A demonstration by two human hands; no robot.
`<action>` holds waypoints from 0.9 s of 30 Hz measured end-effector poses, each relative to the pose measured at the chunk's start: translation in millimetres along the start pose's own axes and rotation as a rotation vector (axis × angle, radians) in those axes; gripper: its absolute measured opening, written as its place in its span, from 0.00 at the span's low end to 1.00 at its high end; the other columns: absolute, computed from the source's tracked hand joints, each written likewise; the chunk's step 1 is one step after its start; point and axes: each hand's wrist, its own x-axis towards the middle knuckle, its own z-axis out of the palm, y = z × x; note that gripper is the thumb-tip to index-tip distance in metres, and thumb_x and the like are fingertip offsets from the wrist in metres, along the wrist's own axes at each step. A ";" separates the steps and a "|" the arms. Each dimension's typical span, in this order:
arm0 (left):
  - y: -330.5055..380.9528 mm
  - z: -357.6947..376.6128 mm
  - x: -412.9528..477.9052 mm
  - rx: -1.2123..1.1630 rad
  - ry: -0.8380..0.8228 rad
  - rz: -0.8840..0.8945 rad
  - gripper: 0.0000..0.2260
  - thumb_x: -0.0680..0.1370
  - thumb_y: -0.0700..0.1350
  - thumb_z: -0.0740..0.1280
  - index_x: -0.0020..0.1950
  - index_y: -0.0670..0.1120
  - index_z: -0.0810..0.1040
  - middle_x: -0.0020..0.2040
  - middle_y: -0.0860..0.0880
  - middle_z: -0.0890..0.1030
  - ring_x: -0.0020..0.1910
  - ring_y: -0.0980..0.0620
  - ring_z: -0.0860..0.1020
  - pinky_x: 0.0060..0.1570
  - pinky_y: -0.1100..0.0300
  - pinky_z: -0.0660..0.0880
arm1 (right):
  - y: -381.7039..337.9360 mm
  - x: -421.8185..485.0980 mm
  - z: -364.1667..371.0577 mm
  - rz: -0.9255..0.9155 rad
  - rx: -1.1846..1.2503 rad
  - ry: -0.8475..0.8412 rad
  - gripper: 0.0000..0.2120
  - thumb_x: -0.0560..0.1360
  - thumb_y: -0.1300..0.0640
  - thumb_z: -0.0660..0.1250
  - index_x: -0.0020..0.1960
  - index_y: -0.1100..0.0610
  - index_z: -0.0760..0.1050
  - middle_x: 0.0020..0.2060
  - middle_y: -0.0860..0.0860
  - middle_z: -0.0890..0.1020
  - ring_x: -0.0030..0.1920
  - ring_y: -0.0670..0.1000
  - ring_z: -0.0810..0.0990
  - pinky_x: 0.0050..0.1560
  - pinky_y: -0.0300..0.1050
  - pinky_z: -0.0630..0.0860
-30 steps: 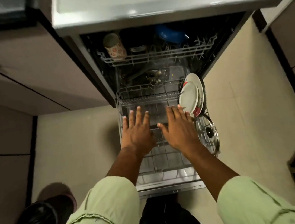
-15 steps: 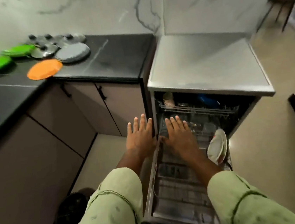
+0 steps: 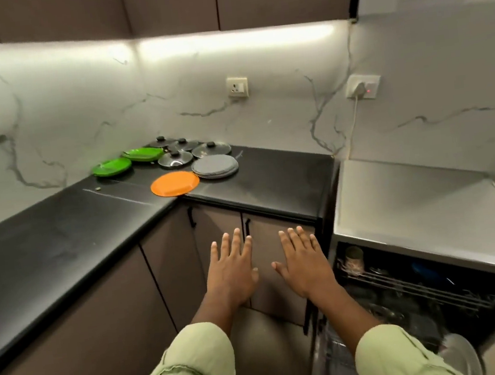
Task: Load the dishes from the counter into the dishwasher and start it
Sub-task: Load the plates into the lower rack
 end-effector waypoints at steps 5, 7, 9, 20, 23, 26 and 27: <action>-89.4 -8.7 17.0 -0.025 -0.005 -0.064 0.33 0.82 0.55 0.56 0.82 0.49 0.43 0.81 0.45 0.40 0.80 0.42 0.40 0.77 0.42 0.42 | -76.5 51.1 3.2 -0.037 0.029 0.020 0.36 0.81 0.40 0.54 0.80 0.55 0.45 0.79 0.55 0.49 0.79 0.55 0.43 0.77 0.55 0.42; -113.4 -7.7 19.0 -0.022 -0.028 -0.051 0.33 0.82 0.55 0.56 0.82 0.49 0.43 0.81 0.45 0.40 0.80 0.42 0.40 0.77 0.42 0.42 | -97.6 63.8 10.1 -0.039 0.027 0.000 0.36 0.81 0.40 0.54 0.80 0.54 0.44 0.80 0.55 0.49 0.79 0.55 0.42 0.77 0.54 0.42; -132.9 -6.5 23.9 -0.027 -0.041 -0.049 0.33 0.82 0.55 0.56 0.82 0.49 0.43 0.81 0.45 0.40 0.80 0.42 0.40 0.77 0.42 0.41 | -112.6 74.9 15.7 -0.040 0.018 -0.023 0.36 0.81 0.41 0.55 0.80 0.54 0.43 0.80 0.55 0.48 0.79 0.55 0.42 0.77 0.55 0.41; -189.3 12.0 85.6 -0.050 -0.093 -0.048 0.34 0.83 0.53 0.58 0.82 0.50 0.42 0.81 0.46 0.40 0.80 0.43 0.39 0.77 0.43 0.41 | -127.3 162.0 43.7 -0.016 0.011 -0.078 0.36 0.81 0.42 0.55 0.80 0.54 0.43 0.80 0.54 0.48 0.79 0.54 0.41 0.78 0.55 0.43; -207.1 15.5 118.1 -0.031 -0.108 -0.062 0.35 0.82 0.54 0.60 0.82 0.50 0.42 0.81 0.45 0.40 0.80 0.42 0.39 0.77 0.43 0.41 | -125.8 194.5 55.6 -0.016 0.029 -0.096 0.35 0.81 0.42 0.56 0.80 0.54 0.43 0.80 0.55 0.48 0.79 0.55 0.41 0.78 0.54 0.42; -216.0 20.0 161.0 -0.012 -0.134 -0.064 0.36 0.82 0.55 0.61 0.82 0.50 0.42 0.81 0.45 0.40 0.80 0.42 0.40 0.77 0.44 0.41 | -114.9 230.5 68.8 -0.023 0.046 -0.118 0.35 0.81 0.43 0.56 0.80 0.54 0.43 0.80 0.54 0.48 0.79 0.54 0.41 0.78 0.55 0.42; -217.3 20.9 175.0 0.000 -0.140 -0.061 0.37 0.82 0.55 0.61 0.82 0.49 0.41 0.81 0.45 0.40 0.80 0.42 0.40 0.77 0.44 0.42 | -110.1 241.9 74.0 -0.025 0.049 -0.121 0.35 0.81 0.43 0.57 0.80 0.53 0.43 0.80 0.54 0.48 0.79 0.54 0.42 0.78 0.55 0.42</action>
